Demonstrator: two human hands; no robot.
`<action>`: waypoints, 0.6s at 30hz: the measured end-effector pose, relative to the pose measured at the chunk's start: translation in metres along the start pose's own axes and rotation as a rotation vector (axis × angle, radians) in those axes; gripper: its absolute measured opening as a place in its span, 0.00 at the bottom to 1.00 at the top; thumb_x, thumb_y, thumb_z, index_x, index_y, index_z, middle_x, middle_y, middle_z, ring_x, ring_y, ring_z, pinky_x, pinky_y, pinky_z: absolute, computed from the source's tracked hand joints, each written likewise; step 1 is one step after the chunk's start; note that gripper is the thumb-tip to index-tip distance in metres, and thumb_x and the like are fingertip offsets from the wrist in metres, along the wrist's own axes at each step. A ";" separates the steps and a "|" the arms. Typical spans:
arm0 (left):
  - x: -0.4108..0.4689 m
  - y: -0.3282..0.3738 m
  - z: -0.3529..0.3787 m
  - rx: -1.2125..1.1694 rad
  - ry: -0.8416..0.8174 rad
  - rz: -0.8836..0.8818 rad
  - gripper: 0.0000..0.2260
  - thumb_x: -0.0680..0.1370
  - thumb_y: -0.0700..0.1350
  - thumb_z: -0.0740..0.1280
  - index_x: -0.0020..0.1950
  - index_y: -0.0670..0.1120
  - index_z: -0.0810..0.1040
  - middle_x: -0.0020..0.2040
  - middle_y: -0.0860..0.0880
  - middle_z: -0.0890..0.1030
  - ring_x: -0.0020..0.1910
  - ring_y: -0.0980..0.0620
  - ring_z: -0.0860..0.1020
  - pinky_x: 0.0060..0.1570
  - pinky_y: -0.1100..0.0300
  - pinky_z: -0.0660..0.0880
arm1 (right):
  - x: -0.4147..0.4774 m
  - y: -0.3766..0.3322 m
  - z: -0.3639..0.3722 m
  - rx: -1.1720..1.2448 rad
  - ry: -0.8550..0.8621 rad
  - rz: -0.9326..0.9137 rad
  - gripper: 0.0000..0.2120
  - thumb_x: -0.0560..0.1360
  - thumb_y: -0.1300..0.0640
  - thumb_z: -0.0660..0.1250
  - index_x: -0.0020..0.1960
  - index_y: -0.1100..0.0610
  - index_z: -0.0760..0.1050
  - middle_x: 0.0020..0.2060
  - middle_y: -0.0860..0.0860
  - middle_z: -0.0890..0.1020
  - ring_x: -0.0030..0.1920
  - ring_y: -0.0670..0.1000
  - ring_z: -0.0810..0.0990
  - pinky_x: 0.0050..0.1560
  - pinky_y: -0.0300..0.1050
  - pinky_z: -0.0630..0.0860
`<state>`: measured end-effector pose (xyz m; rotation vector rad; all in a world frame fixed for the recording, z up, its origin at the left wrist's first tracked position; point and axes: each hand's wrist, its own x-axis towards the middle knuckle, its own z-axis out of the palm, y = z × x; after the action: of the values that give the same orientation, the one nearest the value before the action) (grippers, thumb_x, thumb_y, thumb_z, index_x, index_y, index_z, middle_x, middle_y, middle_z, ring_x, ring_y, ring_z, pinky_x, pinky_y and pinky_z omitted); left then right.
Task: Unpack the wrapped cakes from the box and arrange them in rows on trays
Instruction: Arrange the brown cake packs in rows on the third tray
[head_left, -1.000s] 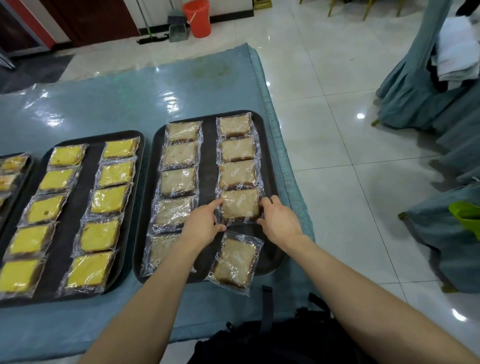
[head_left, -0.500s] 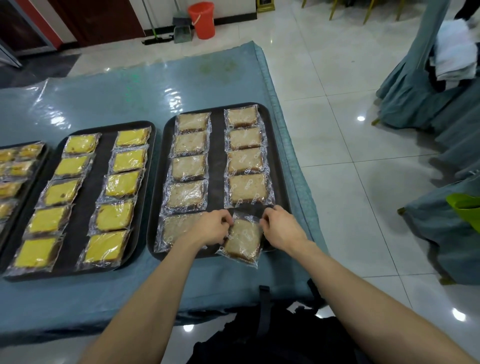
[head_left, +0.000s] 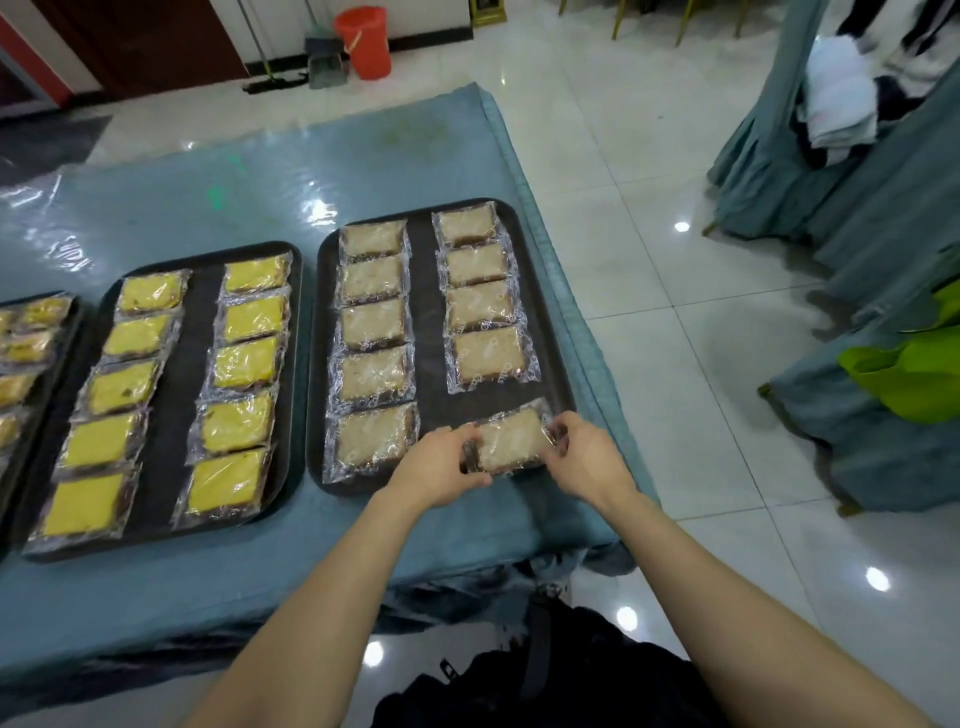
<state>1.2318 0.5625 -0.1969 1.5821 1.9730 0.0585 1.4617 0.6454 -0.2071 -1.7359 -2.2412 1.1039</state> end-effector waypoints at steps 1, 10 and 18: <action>0.001 -0.001 0.002 -0.011 0.033 0.004 0.29 0.75 0.60 0.80 0.73 0.56 0.77 0.53 0.52 0.79 0.49 0.49 0.80 0.49 0.54 0.74 | -0.004 0.001 0.000 -0.029 -0.026 -0.031 0.23 0.78 0.42 0.73 0.68 0.53 0.75 0.50 0.53 0.83 0.54 0.56 0.82 0.52 0.51 0.78; 0.023 -0.007 0.014 -0.064 0.222 -0.069 0.26 0.77 0.45 0.79 0.74 0.55 0.77 0.55 0.52 0.76 0.51 0.47 0.82 0.57 0.47 0.81 | 0.017 -0.011 -0.007 -0.214 -0.055 -0.125 0.17 0.81 0.55 0.72 0.69 0.57 0.77 0.57 0.55 0.76 0.56 0.62 0.82 0.59 0.56 0.78; 0.022 -0.005 0.017 -0.071 0.236 -0.073 0.26 0.76 0.44 0.81 0.71 0.54 0.77 0.54 0.51 0.77 0.50 0.48 0.81 0.56 0.48 0.81 | 0.033 -0.013 -0.005 -0.307 -0.026 -0.139 0.17 0.81 0.59 0.70 0.70 0.58 0.77 0.60 0.56 0.78 0.56 0.63 0.83 0.57 0.59 0.81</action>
<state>1.2332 0.5752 -0.2226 1.5141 2.1808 0.2953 1.4421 0.6753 -0.2073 -1.6378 -2.6163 0.7932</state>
